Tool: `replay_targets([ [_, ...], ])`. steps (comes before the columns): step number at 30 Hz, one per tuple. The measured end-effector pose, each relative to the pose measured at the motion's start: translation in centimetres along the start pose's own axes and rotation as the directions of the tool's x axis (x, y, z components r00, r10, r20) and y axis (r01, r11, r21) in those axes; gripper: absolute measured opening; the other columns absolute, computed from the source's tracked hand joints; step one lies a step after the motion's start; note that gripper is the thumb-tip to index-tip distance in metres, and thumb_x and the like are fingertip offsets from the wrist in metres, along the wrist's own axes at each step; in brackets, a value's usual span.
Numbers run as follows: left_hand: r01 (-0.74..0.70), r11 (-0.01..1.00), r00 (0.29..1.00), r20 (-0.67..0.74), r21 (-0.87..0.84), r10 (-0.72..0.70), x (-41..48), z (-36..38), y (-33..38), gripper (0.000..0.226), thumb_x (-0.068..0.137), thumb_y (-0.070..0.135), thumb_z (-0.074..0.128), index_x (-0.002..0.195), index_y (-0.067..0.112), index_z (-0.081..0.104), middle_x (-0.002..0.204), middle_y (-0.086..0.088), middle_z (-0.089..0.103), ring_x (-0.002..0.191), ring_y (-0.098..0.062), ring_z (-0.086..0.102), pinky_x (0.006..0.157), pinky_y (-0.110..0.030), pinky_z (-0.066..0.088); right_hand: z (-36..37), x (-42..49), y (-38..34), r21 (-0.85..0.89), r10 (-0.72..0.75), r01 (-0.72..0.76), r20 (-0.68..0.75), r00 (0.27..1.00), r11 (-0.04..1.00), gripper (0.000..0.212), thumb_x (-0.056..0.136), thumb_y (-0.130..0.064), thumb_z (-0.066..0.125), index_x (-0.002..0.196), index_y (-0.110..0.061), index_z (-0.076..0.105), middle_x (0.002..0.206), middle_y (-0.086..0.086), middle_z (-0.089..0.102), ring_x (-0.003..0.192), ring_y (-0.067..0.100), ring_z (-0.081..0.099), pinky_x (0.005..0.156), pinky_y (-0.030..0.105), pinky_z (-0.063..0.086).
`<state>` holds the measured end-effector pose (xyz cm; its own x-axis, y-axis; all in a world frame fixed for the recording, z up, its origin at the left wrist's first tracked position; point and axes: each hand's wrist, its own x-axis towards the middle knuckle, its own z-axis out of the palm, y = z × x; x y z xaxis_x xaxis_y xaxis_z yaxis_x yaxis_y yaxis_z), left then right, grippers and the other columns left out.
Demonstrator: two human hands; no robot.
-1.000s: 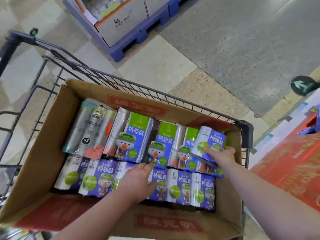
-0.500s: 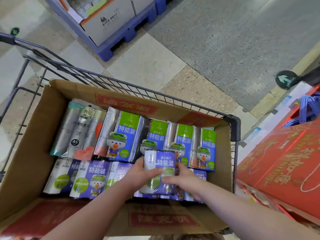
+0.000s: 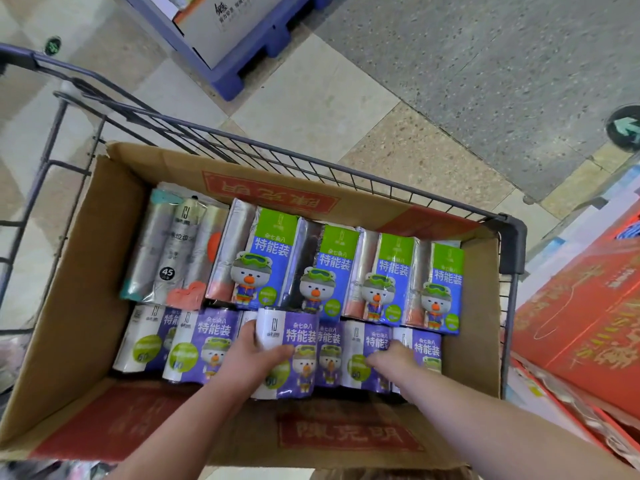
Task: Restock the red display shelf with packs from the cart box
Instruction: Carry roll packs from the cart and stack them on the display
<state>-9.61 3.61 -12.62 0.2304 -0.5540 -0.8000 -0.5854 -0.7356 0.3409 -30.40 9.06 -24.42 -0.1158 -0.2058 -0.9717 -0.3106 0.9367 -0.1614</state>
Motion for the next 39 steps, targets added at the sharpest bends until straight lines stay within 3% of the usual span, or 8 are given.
replay_targets([
  [6,0.058,0.997,0.998,0.006,-0.06,-0.057,-0.5,-0.1,-0.5,0.064,0.056,0.032,0.081,0.112,0.018,0.054,0.1,-0.005,0.069,0.087,-0.021,0.068,0.078,-0.041,0.056,1.9,0.0,-0.7,0.093,0.126,-0.117,-0.098,0.987,0.989,0.068,0.076,-0.022,0.066,0.137,-0.007,0.039,0.137,0.017,0.041,0.117,0.035,0.051,0.09,0.034,0.048],
  [10,0.052,0.996,0.999,-0.009,-0.075,-0.053,-0.7,-0.5,-1.1,0.041,0.074,0.016,0.081,0.102,0.021,0.052,0.1,-0.006,0.068,0.084,-0.02,0.066,0.07,-0.033,0.054,2.1,0.6,-1.2,0.25,0.194,-0.173,-0.062,0.979,0.953,0.064,0.06,-0.02,0.061,0.121,-0.003,0.055,0.122,0.018,0.055,0.096,0.032,0.061,0.062,0.026,0.049],
  [13,0.065,0.991,0.998,-0.004,-0.12,-0.066,-0.7,-0.7,-1.4,0.051,0.06,0.02,0.084,0.101,0.019,0.053,0.1,-0.01,0.07,0.086,-0.026,0.069,0.077,-0.042,0.057,2.8,0.2,-1.5,0.314,0.198,-0.18,-0.027,0.98,0.932,0.057,0.067,-0.013,0.065,0.121,0.0,0.052,0.115,0.018,0.06,0.075,0.025,0.062,0.04,0.015,0.04],
  [16,0.061,0.988,0.998,0.007,-0.139,-0.061,-0.8,-0.7,-1.7,0.05,0.055,0.024,0.08,0.098,0.021,0.054,0.098,-0.009,0.07,0.087,-0.027,0.069,0.081,-0.047,0.056,4.0,-0.1,-1.2,0.419,0.192,-0.185,0.027,0.981,0.889,0.063,0.07,-0.003,0.069,0.126,-0.001,0.039,0.114,0.02,0.058,0.084,0.027,0.057,0.062,0.028,0.048],
  [20,0.047,0.986,0.999,0.024,-0.157,-0.044,-0.4,-0.9,-2.3,0.048,0.064,0.018,0.084,0.101,0.023,0.054,0.1,-0.009,0.07,0.089,-0.028,0.069,0.082,-0.048,0.057,4.6,0.2,0.4,0.509,0.123,-0.108,0.005,0.992,0.854,0.049,0.071,-0.004,0.077,0.11,0.001,0.047,0.088,0.013,0.058,0.072,0.023,0.055,0.061,0.027,0.045],
  [24,0.016,0.984,0.999,0.042,-0.178,-0.009,-0.2,-1.1,-3.0,0.043,0.077,0.008,0.078,0.11,0.019,0.052,0.101,-0.009,0.07,0.089,-0.028,0.07,0.079,-0.047,0.058,3.9,-0.6,0.6,0.531,0.068,-0.063,0.011,0.998,0.845,0.055,0.073,-0.014,0.081,0.109,-0.004,0.041,0.109,0.012,0.058,0.092,0.025,0.053,0.079,0.031,0.04],
  [31,-0.15,0.985,0.98,0.117,-0.086,0.159,-0.6,-2.6,-2.6,0.04,0.078,0.014,0.078,0.109,0.015,0.053,0.099,-0.005,0.068,0.089,-0.024,0.067,0.08,-0.037,0.055,3.0,-4.3,1.4,0.564,-0.028,0.12,-0.168,0.985,0.817,0.069,0.072,-0.012,0.08,0.125,-0.001,0.038,0.114,0.015,0.057,0.096,0.029,0.058,0.078,0.035,0.051],
  [39,-0.331,0.923,0.9,0.229,-0.198,0.372,-2.6,-4.9,-1.3,0.033,0.078,0.016,0.077,0.105,0.017,0.06,0.098,-0.007,0.072,0.086,-0.025,0.07,0.08,-0.041,0.057,1.5,-12.2,1.7,0.635,-0.132,0.396,-0.421,0.897,0.664,0.045,0.076,-0.006,0.075,0.115,0.0,0.054,0.091,0.015,0.066,0.062,0.02,0.063,0.038,0.017,0.045],
])
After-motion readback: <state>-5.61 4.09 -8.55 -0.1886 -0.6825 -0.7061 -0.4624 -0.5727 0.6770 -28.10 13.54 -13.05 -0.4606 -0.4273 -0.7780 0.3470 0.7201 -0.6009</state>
